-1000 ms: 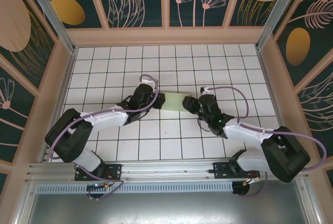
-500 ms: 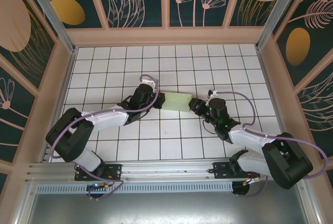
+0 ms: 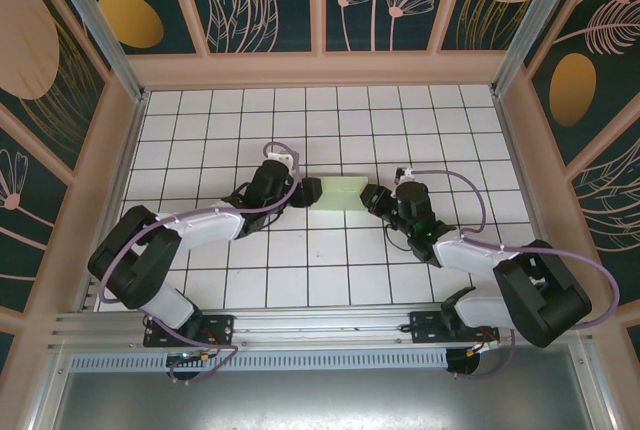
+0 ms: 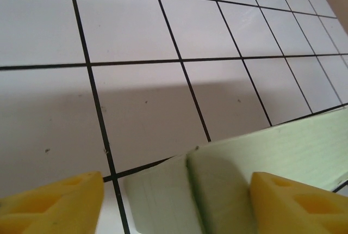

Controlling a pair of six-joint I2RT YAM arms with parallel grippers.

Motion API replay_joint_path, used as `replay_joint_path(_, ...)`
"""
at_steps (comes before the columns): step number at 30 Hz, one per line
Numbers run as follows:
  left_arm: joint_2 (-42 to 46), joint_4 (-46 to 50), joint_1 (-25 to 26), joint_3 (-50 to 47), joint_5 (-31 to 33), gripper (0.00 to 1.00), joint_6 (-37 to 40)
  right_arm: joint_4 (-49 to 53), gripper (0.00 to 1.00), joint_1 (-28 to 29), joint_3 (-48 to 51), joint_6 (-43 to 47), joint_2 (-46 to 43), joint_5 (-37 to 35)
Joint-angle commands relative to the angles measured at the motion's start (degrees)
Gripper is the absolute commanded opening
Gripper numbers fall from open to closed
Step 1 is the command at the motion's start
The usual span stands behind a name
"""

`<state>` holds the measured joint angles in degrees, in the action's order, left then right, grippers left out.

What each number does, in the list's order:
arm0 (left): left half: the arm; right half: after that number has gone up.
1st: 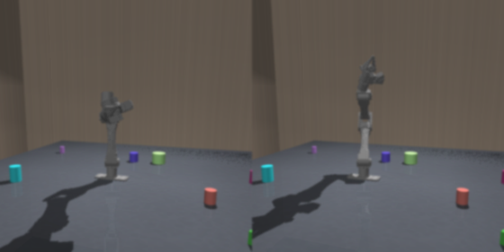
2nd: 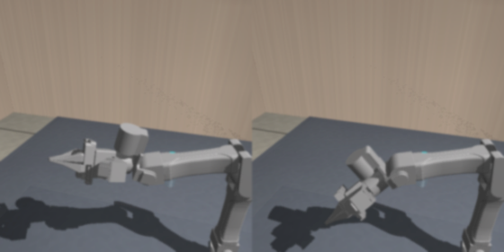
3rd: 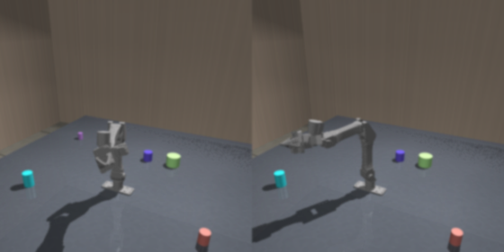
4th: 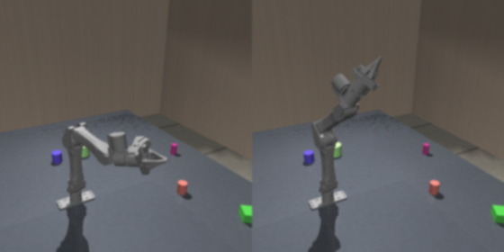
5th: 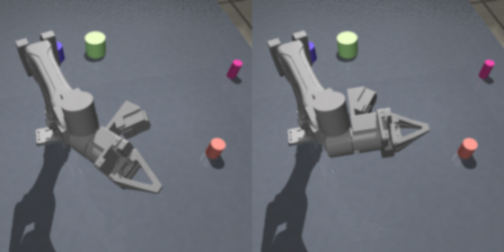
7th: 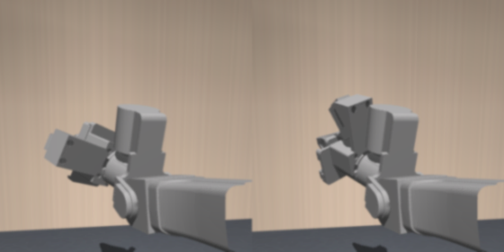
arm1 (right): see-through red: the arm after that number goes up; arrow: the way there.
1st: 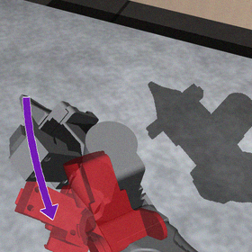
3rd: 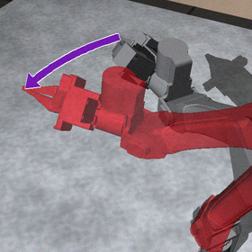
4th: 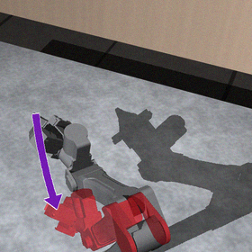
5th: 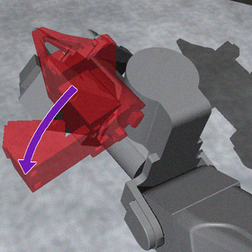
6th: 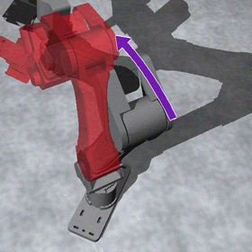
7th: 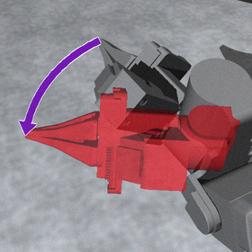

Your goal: Fold the paper box

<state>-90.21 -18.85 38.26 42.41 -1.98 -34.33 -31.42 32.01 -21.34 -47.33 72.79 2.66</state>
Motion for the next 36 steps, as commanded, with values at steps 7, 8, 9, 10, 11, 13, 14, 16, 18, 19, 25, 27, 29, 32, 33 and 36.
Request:
replay_joint_path(7, -0.4, 3.2, -2.5, -4.1, -6.7, 0.44, -2.2, 4.6, 0.28, -0.4, 0.3, -0.7, 0.9, -1.4)
replay_joint_path(8, -0.7, 3.2, -2.5, -4.3, -6.7, 0.39, -2.0, 4.6, 0.28, -0.4, 0.2, -0.4, 1.2, -1.2)
replay_joint_path(9, -1.0, 2.8, -2.6, -4.5, -6.9, 0.33, -1.9, 4.4, 0.25, -0.4, 0.0, -0.4, 1.4, -0.9)
replay_joint_path(10, -1.5, 2.6, -2.5, -4.7, -7.0, 0.28, -1.8, 4.3, 0.21, -0.3, -0.1, 0.0, 1.5, -0.7)
replay_joint_path(11, -2.1, 2.3, -2.6, -4.9, -6.8, 0.25, -1.7, 4.2, 0.15, -0.4, -0.3, 0.3, 1.5, -0.6)
replay_joint_path(13, -3.0, 1.9, -2.5, -5.1, -6.9, 0.19, -1.5, 4.3, 0.05, -0.3, -0.6, 1.0, 1.3, -0.6)
replay_joint_path(14, -3.4, 1.8, -2.6, -5.0, -7.0, 0.17, -1.3, 4.5, 0.01, -0.3, -0.8, 1.6, 1.1, -0.6)
replay_joint_path(16, -3.5, 1.9, -2.6, -4.7, -7.1, 0.16, -0.9, 5.1, 0.01, -0.3, -1.4, 2.9, 0.1, -0.5)
replay_joint_path(18, -3.0, 2.5, -2.6, -4.4, -6.4, 0.2, -0.5, 6.7, 0.1, -0.3, -2.5, 5.4, -1.5, -0.7)
replay_joint_path(19, -2.7, 2.9, -2.5, -4.2, -5.8, 0.24, -0.2, 8.1, 0.22, -0.4, -3.3, 7.2, -2.5, -1.2)
replay_joint_path(25, -0.4, 4.9, -2.6, -2.5, -5.9, 0.57, 1.0, 14.7, 0.7, -0.3, -9.6, 24.8, -6.1, -0.3)
replay_joint_path(27, 0.6, 5.7, -2.6, -1.3, -6.0, 0.73, 1.1, 19.4, 0.81, -2.1, -13.4, 34.1, -5.7, 2.6)
replay_joint_path(29, 1.5, 7.1, -2.6, 0.4, -6.0, 0.86, 1.6, 26.1, 0.9, -2.4, -18.2, 43.8, -5.0, 3.5)
replay_joint_path(32, 2.8, 7.7, -3.4, 3.3, -8.1, 0.99, 1.4, 33.4, 0.94, -2.9, -24.1, 54.5, -3.2, 6.0)
replay_joint_path(33, 3.1, 7.7, -3.8, 4.3, -8.7, 0.99, 1.1, 35.2, 0.94, -2.9, -25.7, 57.8, -2.6, 7.5)
replay_joint_path(36, 4.3, 7.0, -5.3, 6.0, -9.5, 0.99, 1.1, 38.8, 0.94, -3.1, -29.0, 66.3, -1.0, 12.4)
